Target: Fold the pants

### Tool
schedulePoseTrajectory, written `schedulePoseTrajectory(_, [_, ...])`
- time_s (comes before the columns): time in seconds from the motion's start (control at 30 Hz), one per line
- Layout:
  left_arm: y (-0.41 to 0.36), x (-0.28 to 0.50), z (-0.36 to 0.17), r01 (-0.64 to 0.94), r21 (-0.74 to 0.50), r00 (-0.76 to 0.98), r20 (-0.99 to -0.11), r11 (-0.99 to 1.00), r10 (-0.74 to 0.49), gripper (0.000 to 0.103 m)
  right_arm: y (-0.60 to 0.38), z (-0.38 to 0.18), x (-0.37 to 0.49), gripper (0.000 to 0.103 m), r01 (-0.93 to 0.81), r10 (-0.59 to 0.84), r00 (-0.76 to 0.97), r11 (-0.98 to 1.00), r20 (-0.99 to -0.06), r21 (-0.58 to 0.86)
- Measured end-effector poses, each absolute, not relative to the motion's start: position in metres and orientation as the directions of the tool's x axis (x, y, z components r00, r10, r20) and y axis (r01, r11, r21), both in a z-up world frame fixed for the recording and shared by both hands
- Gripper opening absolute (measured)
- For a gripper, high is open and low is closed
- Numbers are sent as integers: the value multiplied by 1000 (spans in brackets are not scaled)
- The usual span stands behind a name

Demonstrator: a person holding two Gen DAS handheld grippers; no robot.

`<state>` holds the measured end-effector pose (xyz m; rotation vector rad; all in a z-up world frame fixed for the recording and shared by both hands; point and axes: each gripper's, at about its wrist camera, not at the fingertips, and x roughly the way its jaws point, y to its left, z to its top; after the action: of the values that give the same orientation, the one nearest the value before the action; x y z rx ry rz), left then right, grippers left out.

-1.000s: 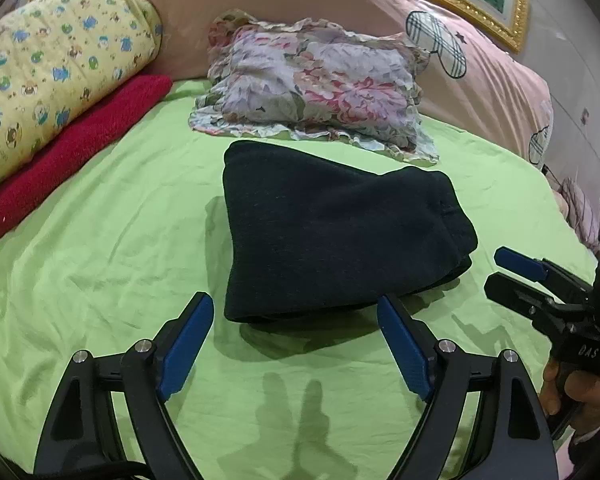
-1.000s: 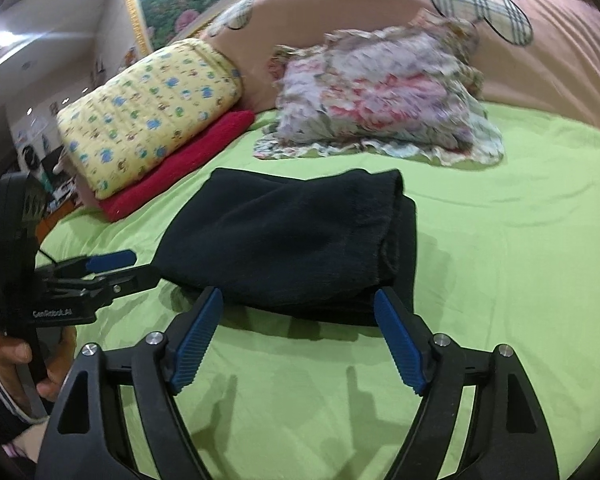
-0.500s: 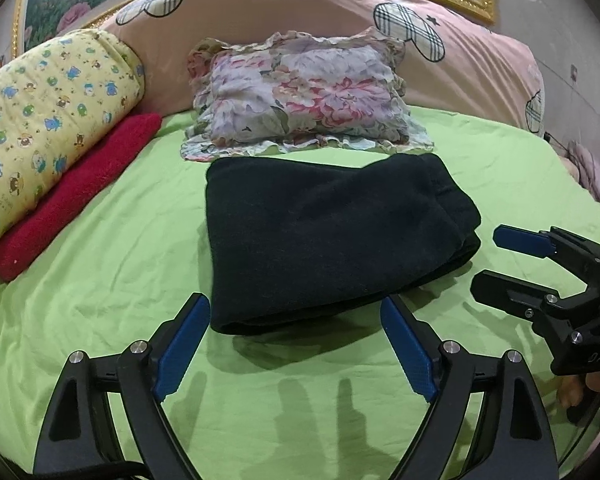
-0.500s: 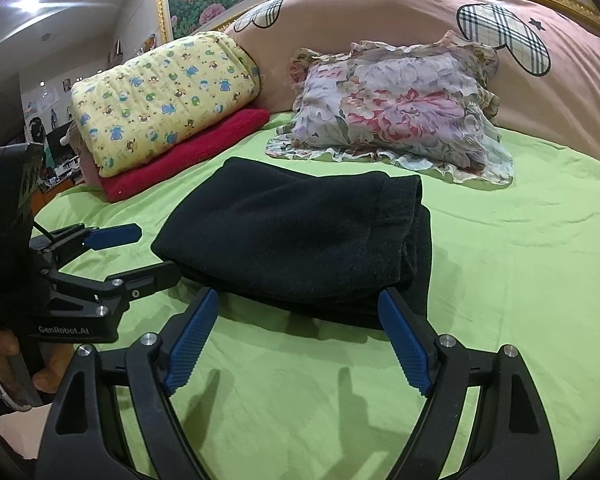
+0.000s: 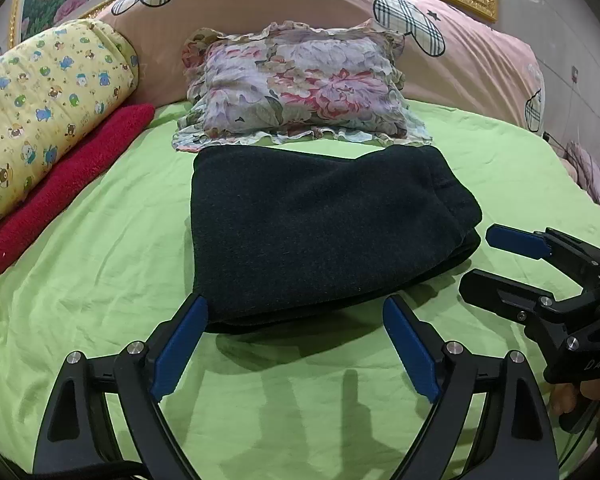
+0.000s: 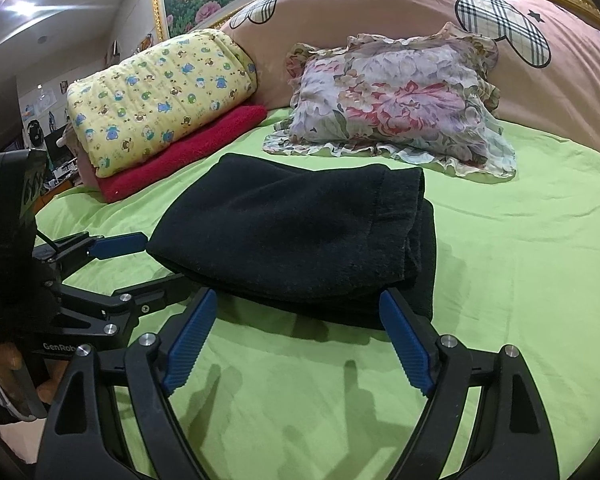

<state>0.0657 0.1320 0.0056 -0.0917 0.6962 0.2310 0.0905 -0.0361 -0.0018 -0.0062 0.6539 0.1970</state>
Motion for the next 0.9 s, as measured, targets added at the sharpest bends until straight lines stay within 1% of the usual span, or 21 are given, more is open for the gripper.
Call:
schedulePoseTrajectory(0.17, [134,67,5,-244,-23,745,-645,970,172,91,-34,-4,94,84,-181,181,771,982,-611,63])
schedulePoseTrajectory(0.9, [132,72,3,-242,-14,735,-655,970,174,93,-35,-7,95,85,-170,178,767,983,-616,73])
